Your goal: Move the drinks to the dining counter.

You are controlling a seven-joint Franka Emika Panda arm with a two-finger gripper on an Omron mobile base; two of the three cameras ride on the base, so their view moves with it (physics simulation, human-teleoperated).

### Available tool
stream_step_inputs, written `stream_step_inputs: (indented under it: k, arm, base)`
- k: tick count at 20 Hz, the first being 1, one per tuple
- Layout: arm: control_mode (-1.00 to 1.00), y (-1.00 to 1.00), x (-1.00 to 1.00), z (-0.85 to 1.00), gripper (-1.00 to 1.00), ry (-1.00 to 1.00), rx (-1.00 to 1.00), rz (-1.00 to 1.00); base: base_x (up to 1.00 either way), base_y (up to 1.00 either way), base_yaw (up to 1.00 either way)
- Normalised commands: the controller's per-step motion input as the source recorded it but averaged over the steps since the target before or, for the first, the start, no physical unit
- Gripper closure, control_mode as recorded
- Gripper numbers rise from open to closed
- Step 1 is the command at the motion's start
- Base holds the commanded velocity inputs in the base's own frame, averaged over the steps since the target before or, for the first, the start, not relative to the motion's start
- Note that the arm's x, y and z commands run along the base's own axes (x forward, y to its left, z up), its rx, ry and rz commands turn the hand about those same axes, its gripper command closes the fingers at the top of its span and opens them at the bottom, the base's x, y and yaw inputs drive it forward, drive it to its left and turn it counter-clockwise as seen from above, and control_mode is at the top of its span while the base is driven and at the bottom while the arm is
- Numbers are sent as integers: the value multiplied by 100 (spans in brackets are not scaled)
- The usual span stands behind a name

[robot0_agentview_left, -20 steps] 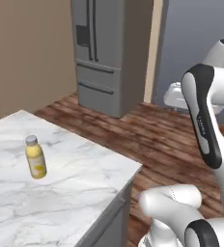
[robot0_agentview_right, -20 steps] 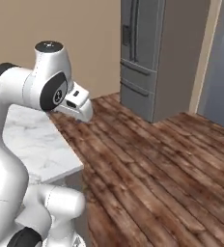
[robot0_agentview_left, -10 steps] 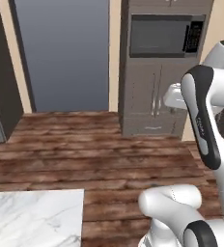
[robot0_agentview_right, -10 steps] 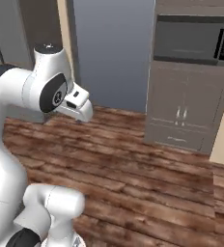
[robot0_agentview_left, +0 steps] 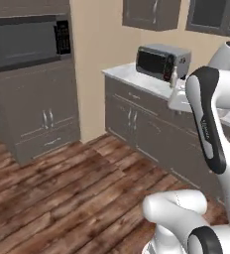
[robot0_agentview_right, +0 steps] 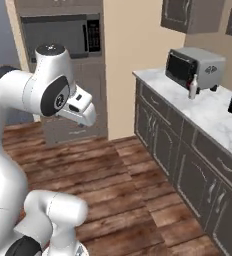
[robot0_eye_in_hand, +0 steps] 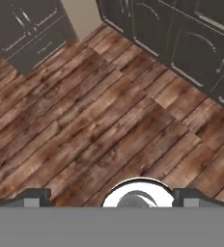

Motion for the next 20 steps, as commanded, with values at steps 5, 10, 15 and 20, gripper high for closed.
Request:
stream_step_inputs:
  k: [5,10,15,20]
  arm:
    - [100,0,0,0,-100,0,0,0]
    - [100,0,0,0,-100,0,0,0]
    - [100,0,0,0,-100,0,0,0]
    - [100,0,0,0,-100,0,0,0]
  base:
    - [0,0,-99]
    - [21,13,-95]
    - [77,84,-65]
    - [99,100,-37]
